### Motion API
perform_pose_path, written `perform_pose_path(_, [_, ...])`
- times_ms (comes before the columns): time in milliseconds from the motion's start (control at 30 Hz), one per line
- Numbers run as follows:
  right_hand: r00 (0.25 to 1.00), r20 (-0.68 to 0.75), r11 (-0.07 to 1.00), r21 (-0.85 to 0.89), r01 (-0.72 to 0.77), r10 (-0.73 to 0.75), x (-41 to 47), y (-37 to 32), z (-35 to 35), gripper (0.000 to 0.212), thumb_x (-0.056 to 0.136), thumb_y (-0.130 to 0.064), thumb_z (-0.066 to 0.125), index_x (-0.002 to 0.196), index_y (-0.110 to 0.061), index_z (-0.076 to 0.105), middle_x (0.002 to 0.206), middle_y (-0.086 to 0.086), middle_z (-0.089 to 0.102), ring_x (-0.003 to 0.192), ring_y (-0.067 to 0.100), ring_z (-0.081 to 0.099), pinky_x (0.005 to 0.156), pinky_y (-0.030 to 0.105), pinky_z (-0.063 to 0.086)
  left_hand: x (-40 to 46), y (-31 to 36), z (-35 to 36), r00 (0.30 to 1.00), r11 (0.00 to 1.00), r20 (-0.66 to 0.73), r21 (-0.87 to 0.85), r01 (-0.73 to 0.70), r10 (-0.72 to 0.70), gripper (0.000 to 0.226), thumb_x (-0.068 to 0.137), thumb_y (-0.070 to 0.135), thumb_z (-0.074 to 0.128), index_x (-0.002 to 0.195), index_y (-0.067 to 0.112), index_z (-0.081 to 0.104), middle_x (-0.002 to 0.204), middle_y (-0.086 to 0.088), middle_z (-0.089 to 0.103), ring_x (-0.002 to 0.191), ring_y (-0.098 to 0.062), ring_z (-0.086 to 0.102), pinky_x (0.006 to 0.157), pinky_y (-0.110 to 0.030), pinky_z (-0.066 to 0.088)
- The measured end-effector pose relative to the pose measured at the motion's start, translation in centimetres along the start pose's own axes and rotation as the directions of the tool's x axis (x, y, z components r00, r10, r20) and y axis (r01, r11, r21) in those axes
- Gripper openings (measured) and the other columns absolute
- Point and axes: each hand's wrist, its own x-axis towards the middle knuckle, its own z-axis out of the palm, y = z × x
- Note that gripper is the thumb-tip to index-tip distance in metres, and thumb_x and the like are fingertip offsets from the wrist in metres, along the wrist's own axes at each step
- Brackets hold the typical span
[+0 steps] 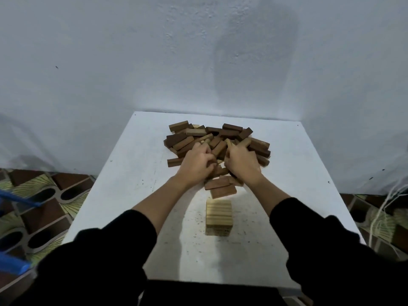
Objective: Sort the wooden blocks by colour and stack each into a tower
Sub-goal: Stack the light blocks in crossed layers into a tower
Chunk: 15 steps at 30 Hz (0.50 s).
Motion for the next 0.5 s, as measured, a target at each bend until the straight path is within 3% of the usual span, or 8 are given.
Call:
perform_pose_path(133, [0.999,-0.020,0.995,-0.093,0.038,-0.040,0.0,0.3,-0.2,0.046,0.091,-0.005,0.050,0.135,-0.010,0.039,0.120,0.019,0.047,0.094,0.034,0.059,0.067,0.031,0.032,1.9,0.9,0.5,0.996,0.988,0.082,0.150,0.018,-0.031,0.026,0.091,0.027,0.057,0.101,0.009,0.073,0.110,-0.009,0.050,0.111,-0.025,0.038,0.084,-0.036,0.038])
perform_pose_path(200, [1.000,0.011,0.999,0.030,0.017,-0.017,0.7,0.8,0.3,0.048,0.086,-0.001,0.051,0.132,-0.011,0.043,0.117,0.019,0.048,0.093,0.037,0.058,0.068,0.035,0.039,2.4,1.1,0.7,0.992,0.975,0.109,0.218,0.041,-0.066,0.030,0.093,0.033,0.053,0.104,0.011,0.072,0.117,-0.008,0.047,0.119,-0.025,0.034,0.087,-0.036,0.034])
perform_pose_path(300, [0.999,0.032,0.940,0.338,-0.041,0.032,1.6,1.8,0.9,0.023,0.081,-0.006,0.057,0.103,-0.002,0.058,0.103,0.016,0.055,0.092,0.033,0.056,0.071,0.036,0.045,2.8,1.1,0.9,0.980,0.943,0.164,0.330,0.051,-0.111,0.033,0.094,0.034,0.051,0.107,0.011,0.072,0.130,-0.007,0.042,0.126,-0.026,0.029,0.094,-0.037,0.032])
perform_pose_path(400, [0.987,0.025,0.814,0.563,-0.146,0.160,2.3,3.0,0.4,0.018,0.079,-0.017,0.071,0.088,-0.004,0.063,0.090,0.008,0.058,0.083,0.021,0.056,0.071,0.031,0.045,3.2,1.2,1.2,0.977,0.932,0.171,0.358,0.061,-0.130,0.033,0.094,0.033,0.051,0.106,0.010,0.071,0.134,-0.008,0.040,0.129,-0.027,0.027,0.097,-0.039,0.032])
perform_pose_path(500, [0.965,0.087,0.568,0.794,-0.216,0.245,2.1,4.0,-0.8,0.012,0.079,-0.003,0.069,0.089,-0.006,0.063,0.079,0.002,0.057,0.071,0.012,0.053,0.063,0.018,0.046,3.7,1.7,1.4,0.972,0.925,0.185,0.374,0.064,-0.142,0.030,0.093,0.029,0.052,0.104,0.007,0.070,0.133,-0.009,0.042,0.130,-0.028,0.029,0.097,-0.040,0.032])
